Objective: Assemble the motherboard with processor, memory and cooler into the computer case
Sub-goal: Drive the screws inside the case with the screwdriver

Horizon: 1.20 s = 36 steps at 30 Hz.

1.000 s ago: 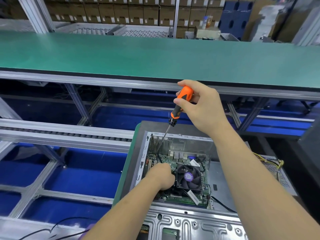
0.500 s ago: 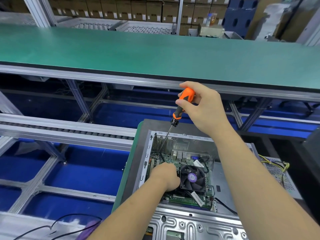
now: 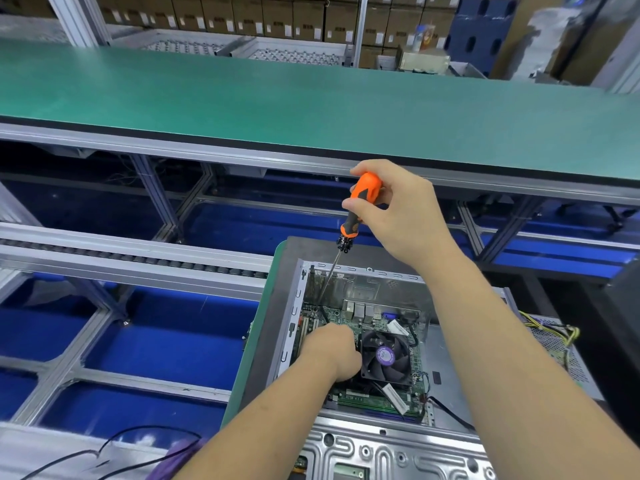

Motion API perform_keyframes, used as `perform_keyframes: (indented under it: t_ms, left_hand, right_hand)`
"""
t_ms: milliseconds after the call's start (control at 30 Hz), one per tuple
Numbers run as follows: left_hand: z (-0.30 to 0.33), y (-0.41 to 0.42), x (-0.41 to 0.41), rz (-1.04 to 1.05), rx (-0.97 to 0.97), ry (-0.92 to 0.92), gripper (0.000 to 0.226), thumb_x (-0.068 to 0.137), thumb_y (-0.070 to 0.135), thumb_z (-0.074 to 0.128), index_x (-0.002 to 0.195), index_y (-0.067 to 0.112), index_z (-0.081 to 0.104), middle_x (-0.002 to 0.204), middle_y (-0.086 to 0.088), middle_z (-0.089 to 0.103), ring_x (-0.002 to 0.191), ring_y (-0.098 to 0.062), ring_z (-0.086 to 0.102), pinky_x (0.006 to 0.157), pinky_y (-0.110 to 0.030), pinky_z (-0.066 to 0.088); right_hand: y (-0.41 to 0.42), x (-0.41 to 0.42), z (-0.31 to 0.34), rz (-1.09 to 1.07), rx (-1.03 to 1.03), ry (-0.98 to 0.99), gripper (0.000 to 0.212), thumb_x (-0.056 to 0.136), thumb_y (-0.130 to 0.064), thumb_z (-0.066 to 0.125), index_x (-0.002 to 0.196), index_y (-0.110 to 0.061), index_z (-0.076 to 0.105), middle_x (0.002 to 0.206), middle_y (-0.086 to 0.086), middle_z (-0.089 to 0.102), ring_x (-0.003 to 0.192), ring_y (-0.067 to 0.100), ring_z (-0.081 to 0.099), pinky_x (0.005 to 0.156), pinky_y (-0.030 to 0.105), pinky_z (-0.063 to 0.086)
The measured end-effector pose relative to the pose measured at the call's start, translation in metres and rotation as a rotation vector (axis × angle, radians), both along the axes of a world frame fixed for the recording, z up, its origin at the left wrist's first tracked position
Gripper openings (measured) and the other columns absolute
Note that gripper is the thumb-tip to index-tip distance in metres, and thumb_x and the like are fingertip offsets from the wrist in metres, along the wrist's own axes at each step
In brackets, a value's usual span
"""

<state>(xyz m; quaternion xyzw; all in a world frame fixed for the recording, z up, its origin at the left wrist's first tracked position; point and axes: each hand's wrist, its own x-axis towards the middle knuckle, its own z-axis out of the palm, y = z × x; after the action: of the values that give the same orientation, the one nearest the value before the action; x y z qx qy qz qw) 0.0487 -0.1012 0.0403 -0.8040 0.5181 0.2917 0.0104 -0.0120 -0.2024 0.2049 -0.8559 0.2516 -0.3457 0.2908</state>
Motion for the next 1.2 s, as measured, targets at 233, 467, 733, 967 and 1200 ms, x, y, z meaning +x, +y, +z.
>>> perform_keyframes:
  t_ms: [233, 467, 733, 967, 1200]
  left_hand:
    - [0.006, 0.003, 0.000, -0.043, -0.102, -0.142, 0.020, 0.095, 0.019, 0.046, 0.107, 0.008, 0.057, 0.102, -0.012, 0.064, 0.091, -0.031, 0.059, 0.073, -0.037, 0.048]
    - [0.039, -0.005, 0.023, 0.249, -0.630, -0.206, 0.013, 0.091, 0.021, 0.048, 0.082, 0.014, 0.054, 0.077, -0.002, 0.061, 0.067, -0.022, 0.057, 0.061, -0.031, 0.051]
    - [0.041, -0.028, 0.075, 0.269, -0.711, -0.001, 0.016, 0.091, 0.037, 0.068, 0.092, 0.021, 0.072, 0.083, 0.004, 0.068, 0.084, -0.021, 0.061, 0.083, -0.042, 0.052]
    - [0.024, -0.026, 0.085, 0.151, -0.840, 0.054, 0.015, 0.096, 0.021, 0.063, 0.082, 0.016, 0.068, 0.083, 0.008, 0.060, 0.087, -0.023, 0.052, 0.082, -0.048, 0.046]
    - [0.018, -0.026, 0.086, 0.182, -0.893, 0.069, 0.009, 0.093, 0.021, 0.066, 0.090, 0.018, 0.074, 0.084, 0.008, 0.066, 0.088, -0.017, 0.055, 0.084, -0.038, 0.048]
  right_hand:
    - [0.000, 0.009, 0.007, 0.032, -0.151, 0.101, 0.045, 0.093, -0.026, 0.071, 0.135, -0.017, 0.060, 0.101, 0.001, 0.067, 0.092, 0.019, 0.059, 0.092, 0.034, 0.050]
    - [-0.007, 0.013, 0.011, -0.029, -0.211, 0.102, 0.031, 0.084, -0.037, 0.079, 0.107, -0.017, 0.072, 0.083, 0.004, 0.065, 0.078, 0.022, 0.058, 0.080, 0.036, 0.051]
    - [-0.001, 0.016, 0.005, -0.109, -0.236, 0.038, 0.037, 0.081, -0.051, 0.078, 0.082, -0.023, 0.055, 0.075, -0.006, 0.054, 0.072, 0.013, 0.048, 0.068, 0.021, 0.039]
    - [-0.001, 0.016, 0.011, 0.036, -0.178, 0.211, 0.048, 0.091, -0.037, 0.073, 0.134, -0.024, 0.056, 0.107, -0.006, 0.064, 0.094, 0.014, 0.053, 0.087, 0.030, 0.048]
    - [-0.007, 0.014, 0.035, 0.117, -0.196, 0.367, 0.039, 0.092, -0.028, 0.073, 0.130, -0.025, 0.064, 0.114, -0.001, 0.067, 0.094, 0.016, 0.055, 0.092, 0.036, 0.052]
